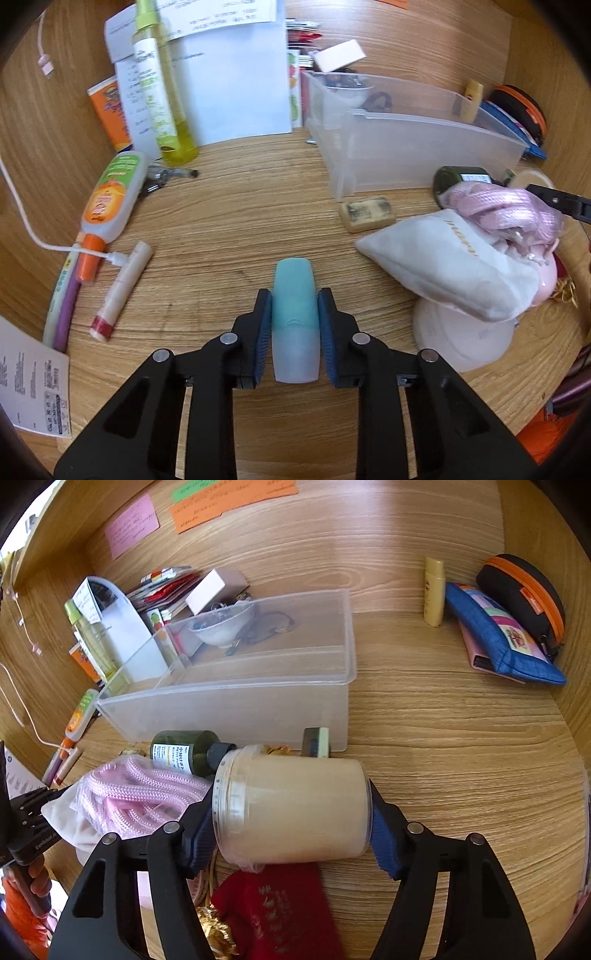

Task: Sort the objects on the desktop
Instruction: 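Grasp the teal-and-white tube with the left tool while the right tool grasps the cream jar, then carry the tube and jar over the clear plastic box and release both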

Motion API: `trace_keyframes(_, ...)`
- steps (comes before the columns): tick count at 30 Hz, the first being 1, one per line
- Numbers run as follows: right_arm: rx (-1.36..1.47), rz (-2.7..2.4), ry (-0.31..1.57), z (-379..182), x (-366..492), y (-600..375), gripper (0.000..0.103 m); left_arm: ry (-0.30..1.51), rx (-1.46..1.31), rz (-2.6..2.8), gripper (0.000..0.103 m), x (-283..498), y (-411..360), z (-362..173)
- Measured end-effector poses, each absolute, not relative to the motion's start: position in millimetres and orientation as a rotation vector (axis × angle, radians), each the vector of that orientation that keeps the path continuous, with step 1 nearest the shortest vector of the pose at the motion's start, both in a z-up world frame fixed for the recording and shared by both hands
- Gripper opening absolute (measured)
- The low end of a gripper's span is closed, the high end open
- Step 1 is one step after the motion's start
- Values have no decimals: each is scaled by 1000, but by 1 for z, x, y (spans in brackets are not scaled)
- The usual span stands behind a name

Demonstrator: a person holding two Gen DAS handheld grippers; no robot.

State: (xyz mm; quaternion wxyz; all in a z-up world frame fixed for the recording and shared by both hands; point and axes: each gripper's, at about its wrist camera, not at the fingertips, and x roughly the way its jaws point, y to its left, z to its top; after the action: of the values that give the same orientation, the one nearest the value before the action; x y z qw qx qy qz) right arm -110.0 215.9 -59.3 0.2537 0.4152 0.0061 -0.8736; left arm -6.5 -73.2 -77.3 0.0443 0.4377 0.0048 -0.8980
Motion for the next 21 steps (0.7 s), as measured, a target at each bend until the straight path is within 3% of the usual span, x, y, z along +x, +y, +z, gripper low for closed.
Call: trace_keyframes(21, 840, -2492, 5, 14, -115, 233, 66, 84, 956, -2900, 25, -37, -75, 25)
